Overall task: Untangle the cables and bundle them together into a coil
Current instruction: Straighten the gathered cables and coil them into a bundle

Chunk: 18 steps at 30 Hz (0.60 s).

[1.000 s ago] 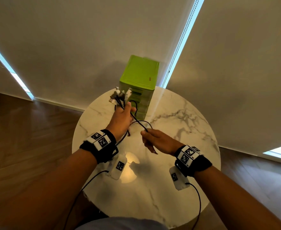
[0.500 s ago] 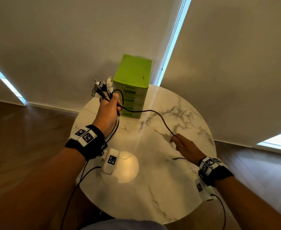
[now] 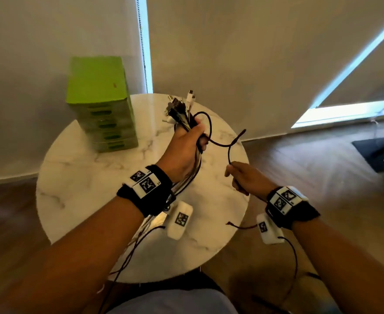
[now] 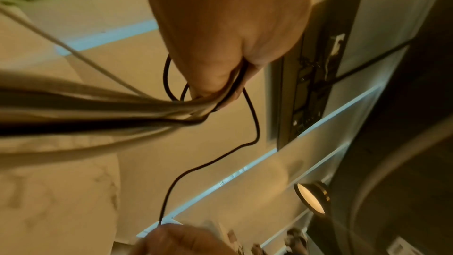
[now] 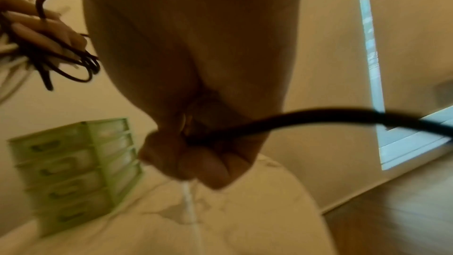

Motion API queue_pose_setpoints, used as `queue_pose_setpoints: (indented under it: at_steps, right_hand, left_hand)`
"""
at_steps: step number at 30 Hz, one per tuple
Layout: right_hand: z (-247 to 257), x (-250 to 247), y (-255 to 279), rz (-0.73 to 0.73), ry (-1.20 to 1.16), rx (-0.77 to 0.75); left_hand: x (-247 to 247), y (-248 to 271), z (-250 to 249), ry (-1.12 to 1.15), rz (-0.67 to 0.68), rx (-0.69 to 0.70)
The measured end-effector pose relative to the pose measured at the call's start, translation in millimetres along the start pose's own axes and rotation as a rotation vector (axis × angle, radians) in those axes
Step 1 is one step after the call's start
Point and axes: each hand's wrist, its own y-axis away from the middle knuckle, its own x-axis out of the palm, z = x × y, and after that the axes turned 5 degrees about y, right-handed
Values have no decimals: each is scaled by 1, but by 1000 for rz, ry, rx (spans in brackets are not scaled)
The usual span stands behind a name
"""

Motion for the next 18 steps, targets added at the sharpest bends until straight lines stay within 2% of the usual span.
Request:
queue_pose_setpoints:
  at_steps: [3,5,8,10,12,13,15,18]
  right_hand:
    - [-49,-9,24,133,71,202]
    - [-72,-5,41,175,151,276]
    - [-100,6,62,66,226,328]
    - [-103,15,69,-135,149,332]
    - [-98,19,68,-352,124,222]
    - [-91,19,67,-396,128,119]
    - [-73,22,62,-410,88,-101]
    - [-48,24,54,-463,42,-215]
  left_hand:
    - [24,1,15,-99,124,-17]
    - [31,1,26,-149,168,-36]
    - [39,1,47,-248,243,-59]
    - [40,2,61,-318,257,-88]
    - [42,1,76,-376,262,-120]
    - [44,1,82,-404,262,-132]
    - [45,0,90,-460,264,-139]
    - [47,-3,95,-538,297,-109]
